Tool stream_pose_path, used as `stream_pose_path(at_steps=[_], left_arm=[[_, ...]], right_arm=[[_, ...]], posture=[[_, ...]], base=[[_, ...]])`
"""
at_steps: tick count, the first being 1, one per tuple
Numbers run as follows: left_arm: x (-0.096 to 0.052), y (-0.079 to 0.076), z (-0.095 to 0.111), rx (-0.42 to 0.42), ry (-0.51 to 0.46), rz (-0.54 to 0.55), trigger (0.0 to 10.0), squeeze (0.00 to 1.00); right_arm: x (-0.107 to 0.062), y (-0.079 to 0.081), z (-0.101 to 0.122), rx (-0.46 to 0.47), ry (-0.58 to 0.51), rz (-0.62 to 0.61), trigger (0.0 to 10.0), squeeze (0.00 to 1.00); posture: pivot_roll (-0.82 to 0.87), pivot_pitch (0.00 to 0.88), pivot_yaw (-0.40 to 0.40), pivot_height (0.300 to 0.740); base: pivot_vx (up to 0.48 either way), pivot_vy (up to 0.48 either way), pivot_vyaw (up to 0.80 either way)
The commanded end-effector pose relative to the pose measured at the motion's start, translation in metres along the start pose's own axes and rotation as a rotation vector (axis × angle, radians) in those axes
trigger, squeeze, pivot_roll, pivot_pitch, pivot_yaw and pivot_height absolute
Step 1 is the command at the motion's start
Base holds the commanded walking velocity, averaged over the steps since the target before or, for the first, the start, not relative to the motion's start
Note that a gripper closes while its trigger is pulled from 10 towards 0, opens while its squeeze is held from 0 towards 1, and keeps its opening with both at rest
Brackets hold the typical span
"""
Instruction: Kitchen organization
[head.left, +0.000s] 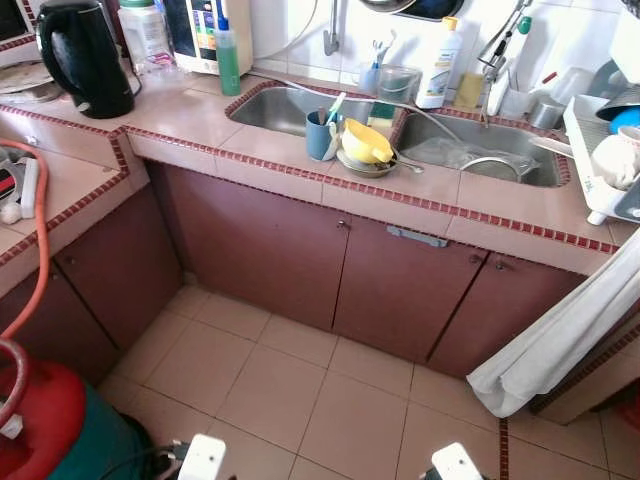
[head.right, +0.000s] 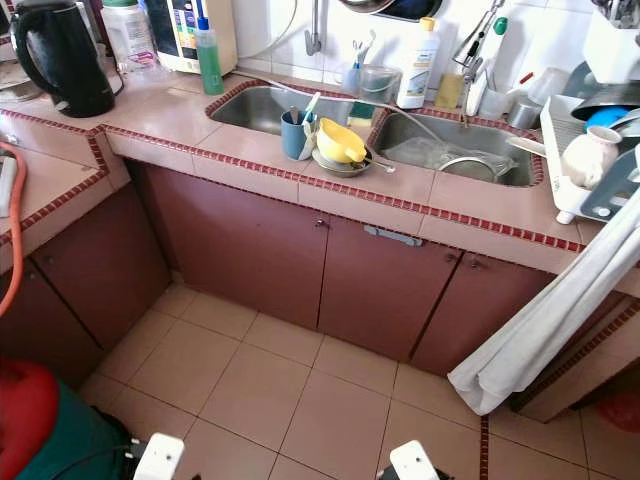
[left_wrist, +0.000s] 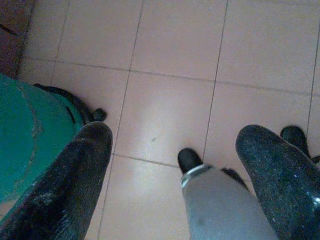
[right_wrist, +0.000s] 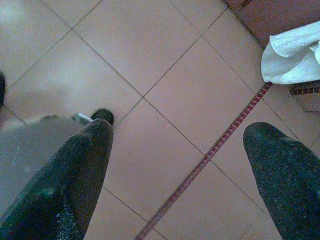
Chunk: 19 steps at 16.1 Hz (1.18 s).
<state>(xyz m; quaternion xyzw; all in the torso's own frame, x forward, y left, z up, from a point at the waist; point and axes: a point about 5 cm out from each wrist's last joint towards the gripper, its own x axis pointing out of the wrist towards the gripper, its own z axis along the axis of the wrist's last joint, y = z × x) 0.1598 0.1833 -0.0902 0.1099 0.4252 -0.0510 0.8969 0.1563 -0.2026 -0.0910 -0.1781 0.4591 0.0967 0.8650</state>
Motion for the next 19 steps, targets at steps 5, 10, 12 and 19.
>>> stream_pose_path(at_steps=[5, 10, 12, 19], left_arm=[[0.013, 0.003, 0.099, -0.03, -0.346, 0.015, 10.0, 0.0], [-0.018, 0.014, 0.166, -0.109, -0.764, 0.05, 10.0, 0.0], [-0.035, 0.024, 0.182, -0.108, -0.868, 0.091, 10.0, 0.0], [-0.073, 0.035, 0.179, -0.093, -0.948, 0.016, 10.0, 0.0]], right_arm=[[0.005, -0.009, 0.095, 0.048, -0.418, -0.033, 10.0, 0.0], [-0.013, -0.034, 0.174, 0.139, -0.752, -0.031, 10.0, 0.0], [-0.026, -0.045, 0.199, 0.171, -0.856, -0.038, 10.0, 0.0], [-0.07, -0.044, 0.217, 0.08, -1.105, 0.023, 10.0, 0.0]], posture=[[-0.08, 0.0, -0.042, 0.74], [-0.08, 0.0, -0.047, 0.74], [-0.08, 0.0, -0.053, 0.74], [-0.09, 0.03, -0.042, 0.74]], base=[[0.0, 0.0, 0.0], [0.0, 0.0, 0.0], [0.0, 0.0, 0.0], [0.0, 0.0, 0.0]])
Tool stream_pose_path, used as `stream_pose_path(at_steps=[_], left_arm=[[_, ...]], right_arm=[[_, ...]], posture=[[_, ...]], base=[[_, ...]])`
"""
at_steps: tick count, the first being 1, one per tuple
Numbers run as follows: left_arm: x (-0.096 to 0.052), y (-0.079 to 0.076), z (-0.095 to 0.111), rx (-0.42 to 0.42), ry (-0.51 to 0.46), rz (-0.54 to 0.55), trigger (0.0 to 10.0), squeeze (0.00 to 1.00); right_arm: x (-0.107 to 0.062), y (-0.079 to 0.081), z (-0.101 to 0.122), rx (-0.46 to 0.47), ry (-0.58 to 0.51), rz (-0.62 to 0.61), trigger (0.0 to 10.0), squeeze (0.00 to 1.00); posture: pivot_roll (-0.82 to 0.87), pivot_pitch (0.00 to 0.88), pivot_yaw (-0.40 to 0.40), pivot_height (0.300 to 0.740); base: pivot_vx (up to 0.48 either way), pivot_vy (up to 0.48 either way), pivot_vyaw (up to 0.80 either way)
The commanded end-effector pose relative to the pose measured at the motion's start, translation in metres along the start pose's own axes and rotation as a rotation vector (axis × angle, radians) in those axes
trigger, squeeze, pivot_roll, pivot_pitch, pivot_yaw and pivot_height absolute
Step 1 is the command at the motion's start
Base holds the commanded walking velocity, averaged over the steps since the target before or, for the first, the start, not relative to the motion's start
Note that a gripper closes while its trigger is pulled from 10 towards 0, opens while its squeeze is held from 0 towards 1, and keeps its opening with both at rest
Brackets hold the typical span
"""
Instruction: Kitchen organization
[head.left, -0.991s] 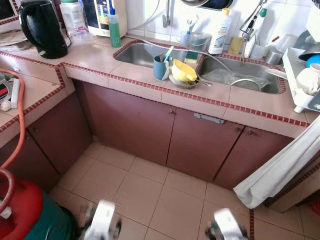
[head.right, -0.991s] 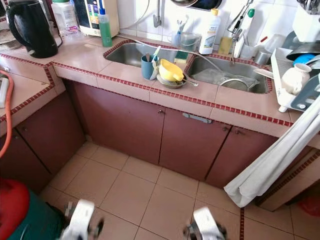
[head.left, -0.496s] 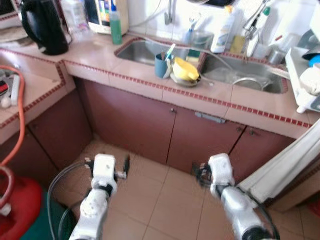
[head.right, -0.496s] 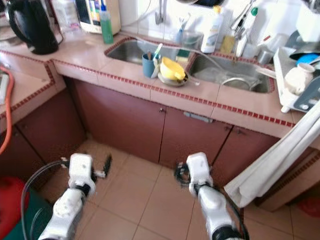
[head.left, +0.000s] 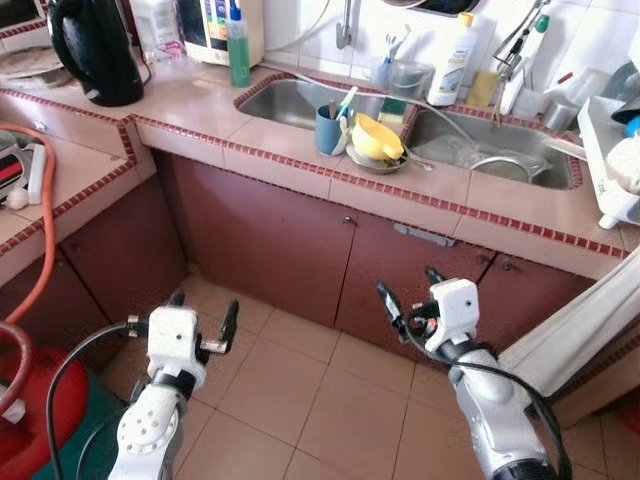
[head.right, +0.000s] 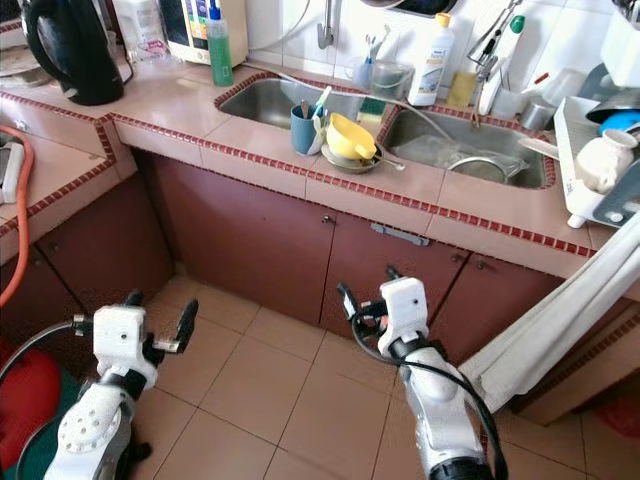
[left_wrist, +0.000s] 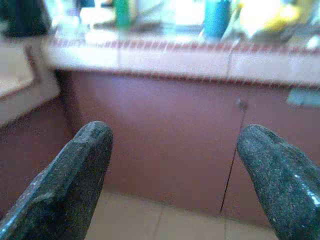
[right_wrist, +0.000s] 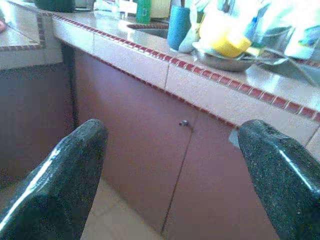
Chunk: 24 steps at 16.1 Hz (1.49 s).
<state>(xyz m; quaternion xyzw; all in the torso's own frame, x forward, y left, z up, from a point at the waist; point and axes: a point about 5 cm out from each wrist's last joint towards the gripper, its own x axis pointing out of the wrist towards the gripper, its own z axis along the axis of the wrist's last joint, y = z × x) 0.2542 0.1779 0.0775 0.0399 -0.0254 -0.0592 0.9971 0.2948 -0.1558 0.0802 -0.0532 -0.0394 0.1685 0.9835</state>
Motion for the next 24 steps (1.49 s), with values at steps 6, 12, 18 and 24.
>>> stream_pose_path(at_steps=[6, 12, 18, 24], left_arm=[[0.0, -0.007, 0.02, 0.024, -0.031, -0.078, 10.0, 0.0], [0.007, -0.004, 0.033, -0.043, -0.06, -0.071, 10.0, 0.0], [0.009, -0.002, 0.038, -0.069, -0.064, -0.064, 10.0, 0.0], [0.01, -0.006, 0.039, -0.078, -0.061, -0.08, 10.0, 0.0]], right_arm=[[-0.001, -0.001, 0.021, -0.015, -0.05, -0.051, 10.0, 0.0], [0.0, 0.004, 0.025, -0.038, -0.045, -0.026, 10.0, 0.0], [0.001, 0.002, 0.026, -0.051, -0.039, -0.02, 10.0, 0.0], [0.0, 0.004, 0.026, -0.059, -0.038, -0.013, 10.0, 0.0]], posture=[[-0.1, 0.052, -0.028, 0.74], [-0.1, 0.052, -0.035, 0.74], [-0.1, 0.053, -0.039, 0.74], [-0.11, 0.05, -0.039, 0.74]], base=[[0.0, 0.0, 0.0], [0.049, 0.0, 0.0], [0.376, 0.0, 0.0], [0.419, 0.0, 0.0]])
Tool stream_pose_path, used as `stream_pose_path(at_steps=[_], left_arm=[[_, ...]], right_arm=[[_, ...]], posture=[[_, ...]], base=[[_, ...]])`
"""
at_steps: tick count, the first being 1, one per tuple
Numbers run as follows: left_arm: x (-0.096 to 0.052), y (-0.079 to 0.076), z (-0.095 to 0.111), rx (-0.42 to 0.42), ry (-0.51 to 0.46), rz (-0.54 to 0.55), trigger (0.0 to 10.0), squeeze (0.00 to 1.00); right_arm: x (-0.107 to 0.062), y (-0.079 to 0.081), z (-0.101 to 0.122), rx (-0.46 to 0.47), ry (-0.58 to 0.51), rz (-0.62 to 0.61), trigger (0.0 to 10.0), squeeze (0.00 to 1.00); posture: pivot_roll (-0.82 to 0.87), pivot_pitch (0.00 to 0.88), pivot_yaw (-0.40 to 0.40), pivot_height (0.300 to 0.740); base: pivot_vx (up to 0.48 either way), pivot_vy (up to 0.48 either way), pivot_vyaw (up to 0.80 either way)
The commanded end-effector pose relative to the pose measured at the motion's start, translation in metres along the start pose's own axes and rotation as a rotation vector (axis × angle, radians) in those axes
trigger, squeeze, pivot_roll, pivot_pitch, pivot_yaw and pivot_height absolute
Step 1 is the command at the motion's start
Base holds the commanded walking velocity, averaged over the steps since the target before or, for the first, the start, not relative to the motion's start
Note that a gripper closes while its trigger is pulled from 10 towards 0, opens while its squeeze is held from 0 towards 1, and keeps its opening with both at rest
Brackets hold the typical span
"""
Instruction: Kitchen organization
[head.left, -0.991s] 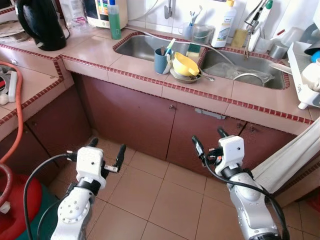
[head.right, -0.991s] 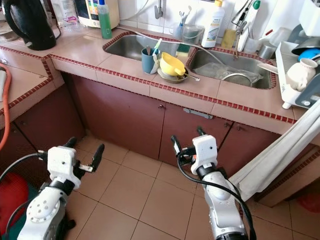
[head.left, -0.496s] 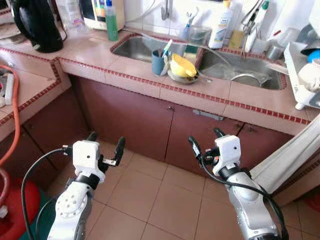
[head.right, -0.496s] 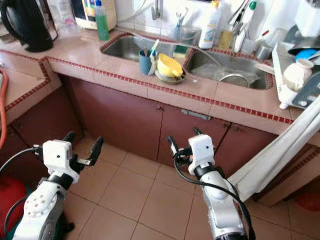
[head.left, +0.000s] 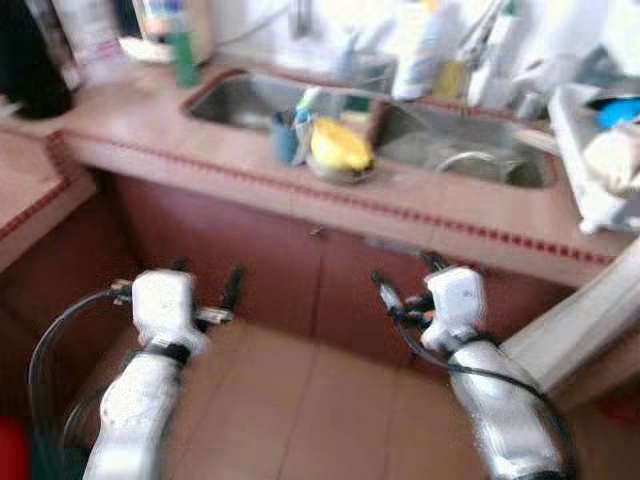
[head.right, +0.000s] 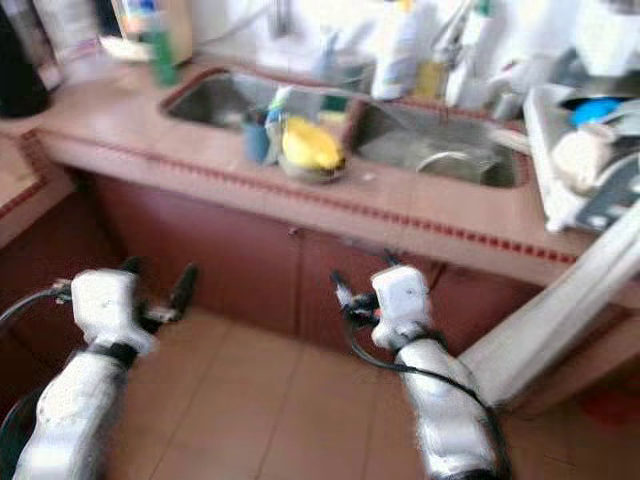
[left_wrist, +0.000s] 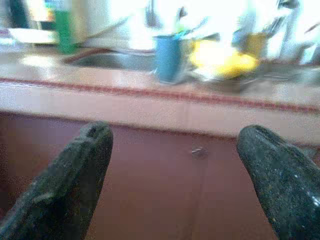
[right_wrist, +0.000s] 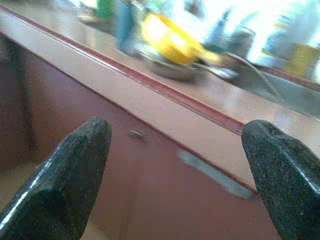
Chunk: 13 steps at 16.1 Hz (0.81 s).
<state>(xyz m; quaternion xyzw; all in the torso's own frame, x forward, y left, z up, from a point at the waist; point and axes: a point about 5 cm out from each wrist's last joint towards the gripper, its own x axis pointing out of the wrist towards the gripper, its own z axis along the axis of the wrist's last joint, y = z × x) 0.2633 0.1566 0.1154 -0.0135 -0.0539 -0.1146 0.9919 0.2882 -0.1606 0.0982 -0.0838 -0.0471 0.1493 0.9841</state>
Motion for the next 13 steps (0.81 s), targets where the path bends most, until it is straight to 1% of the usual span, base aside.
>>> stream_pose_path(at_steps=[1, 7, 12, 13], left_arm=[[-0.004, 0.01, 0.002, 0.027, 0.006, 0.024, 10.0, 0.0], [-0.002, 0.01, 0.004, 0.024, 0.001, 0.023, 10.0, 0.0], [0.0, 0.011, 0.006, 0.024, -0.007, 0.023, 10.0, 0.0], [0.001, 0.012, 0.007, 0.027, -0.015, 0.026, 10.0, 0.0]], right_arm=[[0.007, 0.008, 0.009, 0.005, -0.036, 0.023, 10.0, 0.0], [0.007, 0.008, 0.01, -0.013, -0.038, 0.027, 10.0, 0.0], [0.01, 0.006, 0.019, -0.108, -0.081, 0.016, 10.0, 0.0], [0.011, 0.006, 0.021, -0.118, -0.09, 0.021, 10.0, 0.0]], posture=[[-0.11, 0.05, -0.039, 0.74], [-0.11, 0.046, -0.041, 0.74], [-0.11, 0.045, -0.038, 0.74], [-0.11, 0.045, -0.036, 0.74]], base=[[0.416, 0.0, 0.0], [0.411, 0.0, 0.0], [0.375, 0.0, 0.0], [0.0, 0.0, 0.0]])
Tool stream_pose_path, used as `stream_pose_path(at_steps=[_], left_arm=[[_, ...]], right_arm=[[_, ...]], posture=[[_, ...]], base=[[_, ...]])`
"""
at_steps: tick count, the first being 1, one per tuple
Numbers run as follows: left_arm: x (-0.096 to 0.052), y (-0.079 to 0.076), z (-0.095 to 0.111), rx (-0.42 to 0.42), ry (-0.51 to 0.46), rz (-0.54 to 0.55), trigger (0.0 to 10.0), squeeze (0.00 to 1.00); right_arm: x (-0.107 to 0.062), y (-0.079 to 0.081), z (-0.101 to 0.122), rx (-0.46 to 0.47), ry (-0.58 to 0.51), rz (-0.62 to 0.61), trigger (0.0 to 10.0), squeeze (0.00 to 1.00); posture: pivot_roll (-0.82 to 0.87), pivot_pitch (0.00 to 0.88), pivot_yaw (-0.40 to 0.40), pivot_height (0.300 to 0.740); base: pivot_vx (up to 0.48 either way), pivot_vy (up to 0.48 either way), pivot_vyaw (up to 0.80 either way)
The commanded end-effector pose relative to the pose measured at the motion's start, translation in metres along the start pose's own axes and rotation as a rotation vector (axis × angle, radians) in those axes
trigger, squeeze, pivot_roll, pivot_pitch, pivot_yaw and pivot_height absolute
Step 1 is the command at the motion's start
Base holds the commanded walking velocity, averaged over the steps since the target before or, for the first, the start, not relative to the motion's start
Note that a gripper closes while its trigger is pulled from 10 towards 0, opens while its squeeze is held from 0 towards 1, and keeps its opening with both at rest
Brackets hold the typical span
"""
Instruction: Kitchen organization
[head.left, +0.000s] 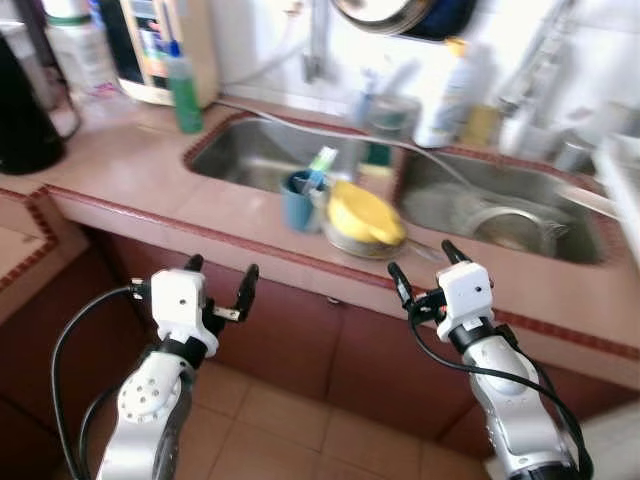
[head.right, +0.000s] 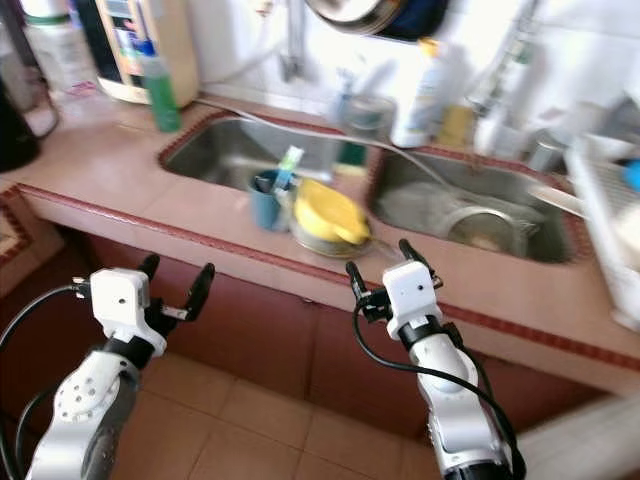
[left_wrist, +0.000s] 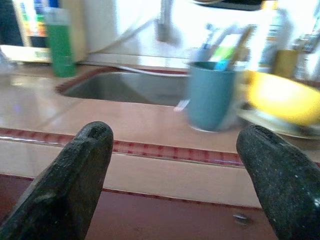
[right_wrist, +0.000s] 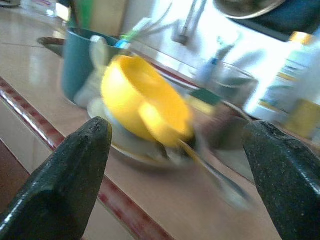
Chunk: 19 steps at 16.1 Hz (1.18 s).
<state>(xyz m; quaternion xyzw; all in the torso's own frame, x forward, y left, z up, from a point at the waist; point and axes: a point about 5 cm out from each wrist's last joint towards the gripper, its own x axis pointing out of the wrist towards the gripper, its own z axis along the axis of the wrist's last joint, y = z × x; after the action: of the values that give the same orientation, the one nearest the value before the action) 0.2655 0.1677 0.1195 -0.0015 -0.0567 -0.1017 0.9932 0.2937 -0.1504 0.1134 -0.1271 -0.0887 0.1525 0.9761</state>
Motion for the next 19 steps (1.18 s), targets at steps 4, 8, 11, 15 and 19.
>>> stream_pose_path(at_steps=[4, 8, 11, 15, 19], left_arm=[[0.001, -0.001, 0.006, 0.001, -0.034, -0.005, 10.0, 0.0], [0.006, -0.012, 0.008, 0.013, -0.041, -0.078, 10.0, 0.0], [0.013, -0.028, 0.009, 0.034, -0.043, -0.167, 10.0, 0.0], [0.021, -0.044, 0.006, 0.063, -0.024, -0.234, 10.0, 0.0], [0.025, -0.048, 0.008, 0.046, -0.021, -0.244, 10.0, 0.0]], right_arm=[[0.004, 0.001, 0.007, -0.039, -0.033, 0.01, 10.0, 0.0], [0.007, -0.004, 0.011, -0.068, -0.054, -0.022, 10.0, 0.0], [0.006, -0.005, 0.011, -0.062, -0.056, -0.017, 10.0, 0.0], [0.003, -0.005, 0.01, -0.058, -0.051, -0.01, 10.0, 0.0], [0.011, -0.012, 0.014, -0.021, -0.051, 0.033, 10.0, 0.0]], posture=[[-0.1, 0.043, -0.036, 0.74], [-0.1, 0.041, -0.038, 0.74], [-0.11, 0.044, -0.04, 0.74], [-0.13, 0.05, -0.029, 0.74], [-0.16, 0.07, -0.015, 0.74]], base=[[0.0, 0.0, 0.0], [0.0, 0.0, 0.0], [0.0, 0.0, 0.0], [0.0, 0.0, 0.0], [0.0, 0.0, 0.0]])
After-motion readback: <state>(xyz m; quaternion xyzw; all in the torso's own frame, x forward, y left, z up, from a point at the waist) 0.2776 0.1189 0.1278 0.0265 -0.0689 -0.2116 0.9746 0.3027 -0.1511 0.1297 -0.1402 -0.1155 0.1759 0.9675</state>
